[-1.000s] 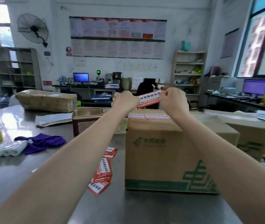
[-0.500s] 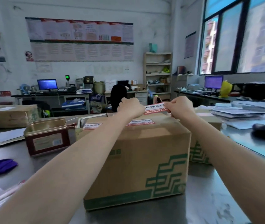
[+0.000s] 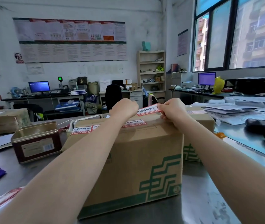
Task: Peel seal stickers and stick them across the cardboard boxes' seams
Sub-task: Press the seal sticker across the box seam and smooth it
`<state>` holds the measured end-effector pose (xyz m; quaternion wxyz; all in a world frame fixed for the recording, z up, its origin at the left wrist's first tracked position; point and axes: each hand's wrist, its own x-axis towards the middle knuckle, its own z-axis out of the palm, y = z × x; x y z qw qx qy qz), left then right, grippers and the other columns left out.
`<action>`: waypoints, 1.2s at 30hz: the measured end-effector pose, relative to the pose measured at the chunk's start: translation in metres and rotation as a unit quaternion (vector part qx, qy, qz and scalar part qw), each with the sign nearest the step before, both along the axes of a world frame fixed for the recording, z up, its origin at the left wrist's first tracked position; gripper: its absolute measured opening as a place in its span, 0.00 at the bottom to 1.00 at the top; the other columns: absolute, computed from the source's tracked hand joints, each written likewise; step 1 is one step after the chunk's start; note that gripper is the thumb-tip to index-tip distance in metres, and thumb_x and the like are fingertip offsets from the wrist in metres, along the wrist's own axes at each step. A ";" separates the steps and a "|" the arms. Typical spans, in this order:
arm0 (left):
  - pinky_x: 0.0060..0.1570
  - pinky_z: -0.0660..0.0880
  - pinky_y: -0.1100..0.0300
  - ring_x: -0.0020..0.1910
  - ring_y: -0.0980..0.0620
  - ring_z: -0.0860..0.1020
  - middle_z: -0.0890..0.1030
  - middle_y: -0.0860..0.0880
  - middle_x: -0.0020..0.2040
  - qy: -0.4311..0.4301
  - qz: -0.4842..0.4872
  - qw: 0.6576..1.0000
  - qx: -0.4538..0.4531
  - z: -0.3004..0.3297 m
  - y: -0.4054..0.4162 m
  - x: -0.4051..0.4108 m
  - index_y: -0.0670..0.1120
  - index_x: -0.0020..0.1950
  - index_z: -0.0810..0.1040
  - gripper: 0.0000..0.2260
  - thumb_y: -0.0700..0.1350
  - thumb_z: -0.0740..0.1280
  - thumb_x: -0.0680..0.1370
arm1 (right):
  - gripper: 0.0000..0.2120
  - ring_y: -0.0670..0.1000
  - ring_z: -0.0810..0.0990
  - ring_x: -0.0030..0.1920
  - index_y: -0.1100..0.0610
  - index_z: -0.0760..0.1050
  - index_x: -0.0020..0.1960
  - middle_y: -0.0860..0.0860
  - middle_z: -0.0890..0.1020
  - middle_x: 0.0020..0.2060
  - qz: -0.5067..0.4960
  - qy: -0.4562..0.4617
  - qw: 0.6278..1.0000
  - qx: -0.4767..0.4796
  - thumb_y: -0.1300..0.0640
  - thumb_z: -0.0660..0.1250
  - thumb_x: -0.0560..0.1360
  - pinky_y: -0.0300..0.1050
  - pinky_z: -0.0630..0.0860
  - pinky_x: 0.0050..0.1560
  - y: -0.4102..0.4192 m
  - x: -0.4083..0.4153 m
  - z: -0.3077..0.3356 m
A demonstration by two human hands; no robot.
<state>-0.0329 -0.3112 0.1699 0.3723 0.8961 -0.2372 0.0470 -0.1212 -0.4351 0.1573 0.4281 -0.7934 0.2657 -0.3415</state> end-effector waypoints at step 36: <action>0.52 0.72 0.50 0.55 0.42 0.73 0.70 0.41 0.58 -0.092 -0.033 0.983 0.156 -0.031 -0.005 0.005 0.45 0.45 0.70 0.11 0.52 0.58 0.77 | 0.18 0.50 0.72 0.27 0.58 0.73 0.29 0.53 0.76 0.26 -0.056 0.052 0.993 -0.091 0.57 0.64 0.77 0.42 0.67 0.29 -0.018 -0.002 -0.018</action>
